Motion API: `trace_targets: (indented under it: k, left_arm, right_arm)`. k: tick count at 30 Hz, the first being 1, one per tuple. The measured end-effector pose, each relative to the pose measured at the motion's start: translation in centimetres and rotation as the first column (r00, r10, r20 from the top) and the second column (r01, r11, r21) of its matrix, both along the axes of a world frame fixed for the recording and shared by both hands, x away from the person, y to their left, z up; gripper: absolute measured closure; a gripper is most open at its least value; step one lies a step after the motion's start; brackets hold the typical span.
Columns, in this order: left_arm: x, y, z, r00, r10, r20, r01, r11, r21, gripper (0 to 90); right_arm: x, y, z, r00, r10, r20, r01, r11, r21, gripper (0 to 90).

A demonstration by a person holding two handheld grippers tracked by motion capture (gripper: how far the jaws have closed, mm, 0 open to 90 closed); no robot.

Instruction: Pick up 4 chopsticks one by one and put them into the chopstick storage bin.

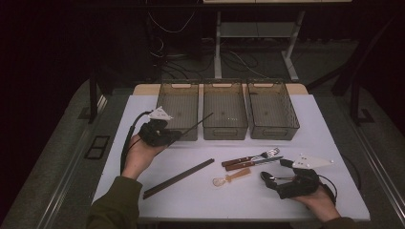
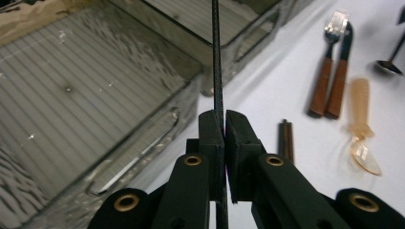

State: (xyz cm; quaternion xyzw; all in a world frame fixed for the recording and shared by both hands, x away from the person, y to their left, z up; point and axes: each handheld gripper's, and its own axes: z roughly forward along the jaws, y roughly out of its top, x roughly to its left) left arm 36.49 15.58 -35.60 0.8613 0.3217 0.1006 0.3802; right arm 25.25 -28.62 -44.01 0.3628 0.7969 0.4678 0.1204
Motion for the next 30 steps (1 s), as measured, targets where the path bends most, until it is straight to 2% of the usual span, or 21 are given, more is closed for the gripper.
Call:
trace_targets:
  k: [6, 11, 17, 23, 27, 30]
  left_arm:
    - [1.7, -0.2, 0.5, 0.9994, 0.035, -0.006, -0.035, 0.9992, 0.020, 86.2]
    - [3.1, -0.3, 1.3, 0.9983, 0.059, 0.000, -0.059, 0.9981, 0.017, 86.1]
    - [4.6, -0.4, 2.0, 0.9951, 0.099, 0.006, -0.099, 0.9946, 0.031, 86.0]
    - [6.1, -0.3, 2.1, 0.9898, 0.142, 0.004, -0.143, 0.9894, 0.028, 86.0]
    - [7.1, 0.0, 1.7, 0.9840, 0.178, 0.002, -0.178, 0.9836, 0.028, 86.0]
    - [7.8, 0.4, 1.4, 0.9772, 0.212, 0.005, -0.212, 0.9767, 0.029, 86.0]
  right_arm:
    - [0.0, 0.0, 0.0, 1.0000, 0.002, 0.001, -0.002, 1.000, -0.001, 1.1]
    - [-0.1, 0.0, 0.0, 1.0000, 0.003, 0.001, -0.003, 1.000, 0.001, 1.1]
    - [-0.1, 0.0, 0.1, 1.0000, 0.005, -0.001, -0.005, 1.000, 0.004, 1.1]
    - [-0.1, 0.0, 0.1, 1.0000, 0.006, -0.002, -0.006, 1.000, 0.006, 1.1]
    - [-0.1, 0.0, 0.1, 1.0000, 0.006, -0.002, -0.006, 1.000, 0.007, 1.1]
    - [-0.1, 0.0, 0.1, 1.0000, 0.007, -0.003, -0.007, 1.000, 0.008, 1.1]
